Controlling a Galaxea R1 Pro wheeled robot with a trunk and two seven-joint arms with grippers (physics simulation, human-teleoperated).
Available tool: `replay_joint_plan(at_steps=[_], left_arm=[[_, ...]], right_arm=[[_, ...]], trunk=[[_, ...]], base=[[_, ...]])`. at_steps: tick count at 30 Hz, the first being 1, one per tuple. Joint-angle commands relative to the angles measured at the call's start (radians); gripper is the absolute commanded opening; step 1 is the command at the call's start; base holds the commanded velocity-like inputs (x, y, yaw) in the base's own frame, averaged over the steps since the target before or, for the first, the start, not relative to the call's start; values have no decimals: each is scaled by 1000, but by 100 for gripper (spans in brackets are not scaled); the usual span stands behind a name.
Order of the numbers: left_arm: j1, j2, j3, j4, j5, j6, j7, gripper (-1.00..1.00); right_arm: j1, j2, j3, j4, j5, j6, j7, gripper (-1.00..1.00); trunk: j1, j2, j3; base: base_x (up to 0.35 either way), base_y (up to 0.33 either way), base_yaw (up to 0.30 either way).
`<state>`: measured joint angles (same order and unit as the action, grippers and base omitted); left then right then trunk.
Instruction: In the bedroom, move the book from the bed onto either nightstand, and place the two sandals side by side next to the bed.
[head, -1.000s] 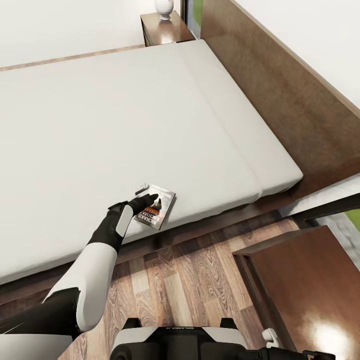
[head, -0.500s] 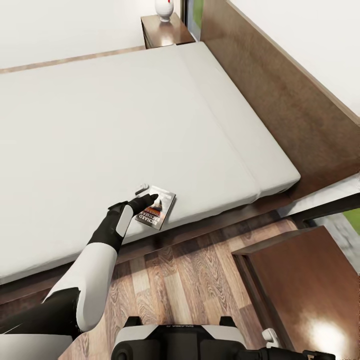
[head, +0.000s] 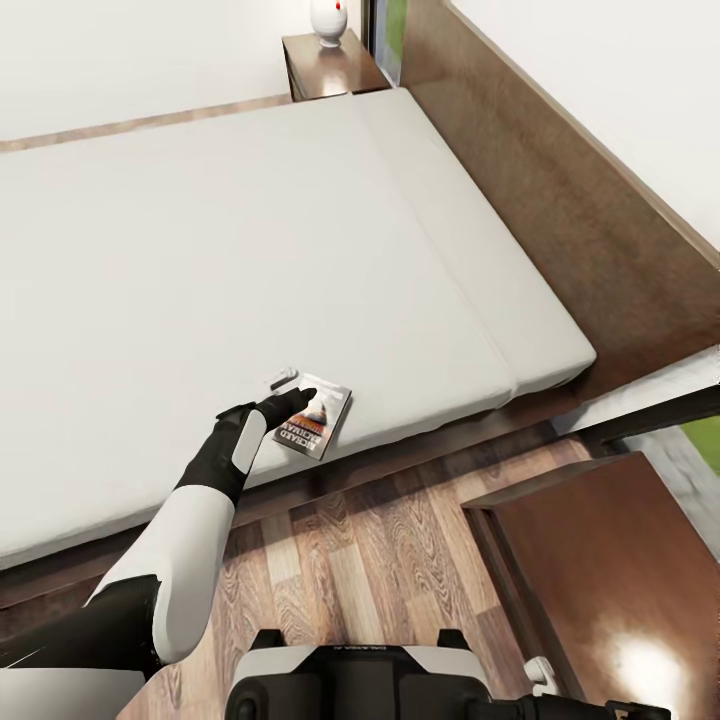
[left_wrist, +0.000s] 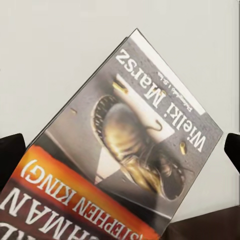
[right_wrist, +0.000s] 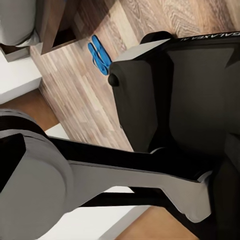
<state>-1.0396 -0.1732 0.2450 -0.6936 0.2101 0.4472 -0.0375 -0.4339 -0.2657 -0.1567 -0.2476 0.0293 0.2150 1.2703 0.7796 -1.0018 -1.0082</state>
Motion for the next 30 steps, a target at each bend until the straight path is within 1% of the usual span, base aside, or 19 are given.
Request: replay_joint_plan(at_steps=[1,30], left_arm=[[0,-1,6,-1,3,7,-4,100],[0,-1,7,-1,3,10,-3,100]], right_arm=[[0,0,-6,0,3,10,4,100],[0,0,-6,-1,3,10,7,100]], trunk=[[-4,7,3],[-115,210,94]], base=[[0,0,0],[0,0,0]])
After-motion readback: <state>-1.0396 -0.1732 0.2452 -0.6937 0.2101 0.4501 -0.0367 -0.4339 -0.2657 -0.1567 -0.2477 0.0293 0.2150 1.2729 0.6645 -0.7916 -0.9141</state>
